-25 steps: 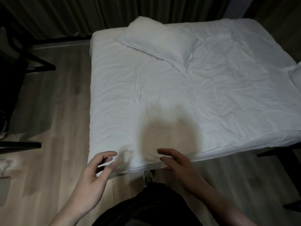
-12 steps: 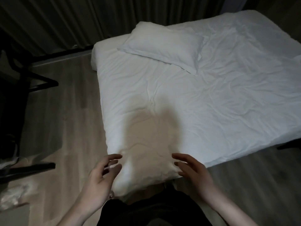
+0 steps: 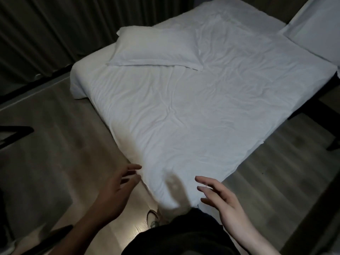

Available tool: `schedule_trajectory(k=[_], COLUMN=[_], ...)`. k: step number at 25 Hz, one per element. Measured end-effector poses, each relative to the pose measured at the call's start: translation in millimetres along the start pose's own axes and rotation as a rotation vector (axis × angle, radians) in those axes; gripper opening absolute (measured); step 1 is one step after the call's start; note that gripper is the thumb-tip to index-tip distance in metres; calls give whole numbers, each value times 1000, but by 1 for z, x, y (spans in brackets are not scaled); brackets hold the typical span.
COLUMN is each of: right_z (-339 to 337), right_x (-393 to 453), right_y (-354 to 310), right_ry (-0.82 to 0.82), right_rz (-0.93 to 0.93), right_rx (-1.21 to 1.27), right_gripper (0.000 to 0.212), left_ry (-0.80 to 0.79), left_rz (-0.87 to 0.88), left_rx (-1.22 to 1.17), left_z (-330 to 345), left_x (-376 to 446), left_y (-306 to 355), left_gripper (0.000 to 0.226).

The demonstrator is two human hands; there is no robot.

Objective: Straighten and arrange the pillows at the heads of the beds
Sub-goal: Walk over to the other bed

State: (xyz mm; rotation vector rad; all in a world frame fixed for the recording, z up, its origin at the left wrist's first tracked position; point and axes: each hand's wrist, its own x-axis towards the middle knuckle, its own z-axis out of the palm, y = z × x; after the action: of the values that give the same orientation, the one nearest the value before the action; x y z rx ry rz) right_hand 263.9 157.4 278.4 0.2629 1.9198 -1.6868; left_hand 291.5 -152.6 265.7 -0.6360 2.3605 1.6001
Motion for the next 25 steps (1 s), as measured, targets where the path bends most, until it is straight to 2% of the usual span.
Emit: schedule_trajectory(k=[4,6,8,12,17,22,25], right_z=[22,31,50,99,200,332,377], right_x=[-9,-1,-3,0,32,62,72], right_y=[7,12,10,-5,-29,-74,-91], right_ry=[53,-12,-38,-45,22,-4,10], right_rz=[11,1,7,-27,-27,-64,-72], right_rx=[7,-65,-138,-106,-48,13,49], right_gripper=[29,29,28,27,27,27,28], left_ry=[57,95,72,17,13,-40,-99], left_rz=[32,29,-18,35,140,-3,37], left_rx=[-17,-13,5,-26,-25,8,35], left_z=[-22,-20,-26,-68,-167,-301,-352], left_x=[-21,-34,-46,-31,19,52,83], left_y=[-18,-34,-47,-57,-73,-114,-105], left_gripper=[23,21,23,25,23,19,20])
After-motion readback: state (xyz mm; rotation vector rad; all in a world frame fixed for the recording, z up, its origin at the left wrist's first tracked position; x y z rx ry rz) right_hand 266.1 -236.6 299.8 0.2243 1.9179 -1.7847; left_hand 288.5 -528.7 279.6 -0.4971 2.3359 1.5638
